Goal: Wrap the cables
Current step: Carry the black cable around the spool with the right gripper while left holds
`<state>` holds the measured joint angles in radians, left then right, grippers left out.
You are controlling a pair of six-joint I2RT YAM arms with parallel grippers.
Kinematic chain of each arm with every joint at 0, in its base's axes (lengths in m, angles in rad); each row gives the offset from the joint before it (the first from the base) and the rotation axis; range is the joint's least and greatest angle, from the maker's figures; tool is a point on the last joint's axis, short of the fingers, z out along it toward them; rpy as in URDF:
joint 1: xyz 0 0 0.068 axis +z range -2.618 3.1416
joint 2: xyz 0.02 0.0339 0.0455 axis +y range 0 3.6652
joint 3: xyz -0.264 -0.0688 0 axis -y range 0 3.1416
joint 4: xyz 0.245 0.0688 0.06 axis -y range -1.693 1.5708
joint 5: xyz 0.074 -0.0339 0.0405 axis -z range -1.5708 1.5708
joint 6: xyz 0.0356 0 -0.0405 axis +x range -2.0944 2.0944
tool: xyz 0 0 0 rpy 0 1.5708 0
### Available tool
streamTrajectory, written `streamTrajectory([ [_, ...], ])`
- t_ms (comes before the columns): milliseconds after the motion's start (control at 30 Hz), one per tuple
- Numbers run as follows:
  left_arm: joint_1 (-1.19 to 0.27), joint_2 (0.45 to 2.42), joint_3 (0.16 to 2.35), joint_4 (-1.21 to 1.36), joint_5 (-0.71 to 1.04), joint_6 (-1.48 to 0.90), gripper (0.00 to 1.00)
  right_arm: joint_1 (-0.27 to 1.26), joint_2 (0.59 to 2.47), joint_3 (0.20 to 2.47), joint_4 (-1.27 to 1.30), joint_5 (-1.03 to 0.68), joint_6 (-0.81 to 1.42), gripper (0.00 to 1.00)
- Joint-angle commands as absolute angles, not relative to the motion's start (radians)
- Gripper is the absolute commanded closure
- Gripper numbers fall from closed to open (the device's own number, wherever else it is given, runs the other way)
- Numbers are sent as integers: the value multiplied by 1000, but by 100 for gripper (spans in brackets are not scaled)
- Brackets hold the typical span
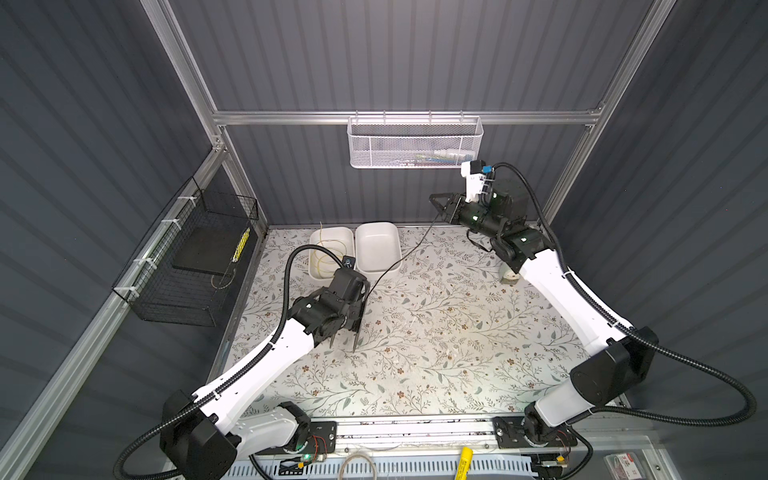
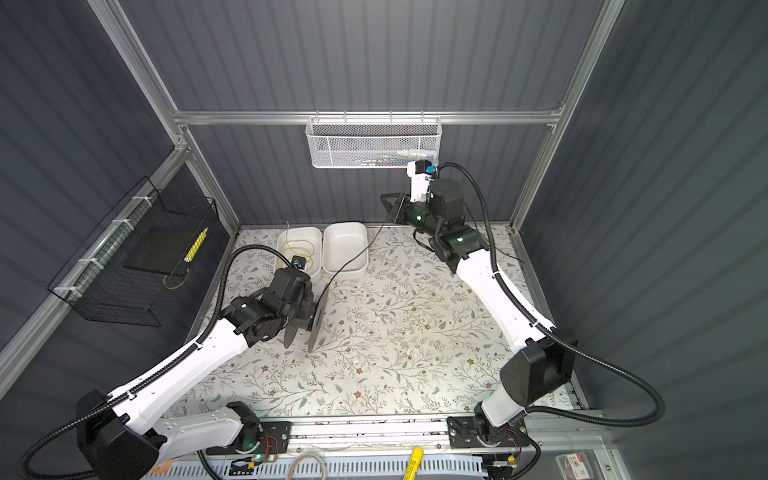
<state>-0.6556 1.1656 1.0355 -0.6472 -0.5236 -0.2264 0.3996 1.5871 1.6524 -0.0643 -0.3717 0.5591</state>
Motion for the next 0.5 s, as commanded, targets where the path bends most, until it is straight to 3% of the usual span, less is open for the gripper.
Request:
streamTrajectory([
  [0, -657, 1119, 1032, -683, -554, -233, 100, 361, 1598, 1709, -77, -384, 547, 90],
  [467, -657, 1077, 1033, -732, -563, -223, 100, 166, 1675, 1840, -131, -432, 585, 92],
])
